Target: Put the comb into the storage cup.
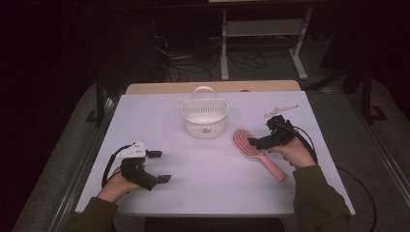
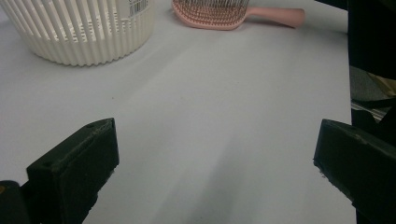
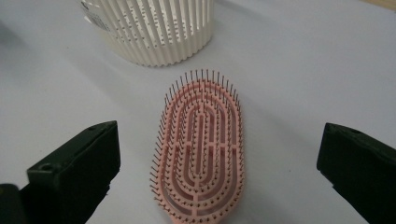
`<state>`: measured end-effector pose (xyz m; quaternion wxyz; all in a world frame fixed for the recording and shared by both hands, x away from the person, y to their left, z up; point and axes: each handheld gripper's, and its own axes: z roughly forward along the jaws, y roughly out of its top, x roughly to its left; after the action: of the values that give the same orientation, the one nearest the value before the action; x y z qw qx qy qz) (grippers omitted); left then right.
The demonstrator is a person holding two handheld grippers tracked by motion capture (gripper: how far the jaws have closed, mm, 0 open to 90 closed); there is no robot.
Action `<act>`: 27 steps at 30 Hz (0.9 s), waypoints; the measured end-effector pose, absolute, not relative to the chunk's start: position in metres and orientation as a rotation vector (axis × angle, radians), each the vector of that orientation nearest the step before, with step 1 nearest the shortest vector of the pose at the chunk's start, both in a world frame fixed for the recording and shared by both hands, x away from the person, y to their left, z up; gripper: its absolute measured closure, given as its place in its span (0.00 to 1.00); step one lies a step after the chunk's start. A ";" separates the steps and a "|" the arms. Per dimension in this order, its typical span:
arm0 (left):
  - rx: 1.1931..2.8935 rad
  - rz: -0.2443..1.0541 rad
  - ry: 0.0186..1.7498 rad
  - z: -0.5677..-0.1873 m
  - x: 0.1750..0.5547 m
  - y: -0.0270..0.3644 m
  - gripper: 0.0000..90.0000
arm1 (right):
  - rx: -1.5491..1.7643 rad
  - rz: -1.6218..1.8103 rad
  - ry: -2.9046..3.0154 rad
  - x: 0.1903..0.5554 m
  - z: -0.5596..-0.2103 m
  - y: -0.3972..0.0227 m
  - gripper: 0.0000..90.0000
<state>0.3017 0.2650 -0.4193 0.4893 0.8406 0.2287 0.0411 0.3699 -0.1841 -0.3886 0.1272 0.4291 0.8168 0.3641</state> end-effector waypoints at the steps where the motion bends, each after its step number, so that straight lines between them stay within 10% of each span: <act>1: 2.042 0.099 0.556 -0.419 0.302 0.265 0.00 | 1.247 1.055 2.383 0.370 -0.389 -0.184 0.00; 27: 2.043 0.101 0.562 -0.419 0.301 0.266 0.00 | 1.263 0.952 2.486 0.369 -0.402 -0.181 0.00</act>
<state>0.3012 0.2660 -0.4188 0.4883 0.8405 0.2313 0.0417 0.3685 -0.1811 -0.4015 0.0975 0.4267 0.8396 0.3216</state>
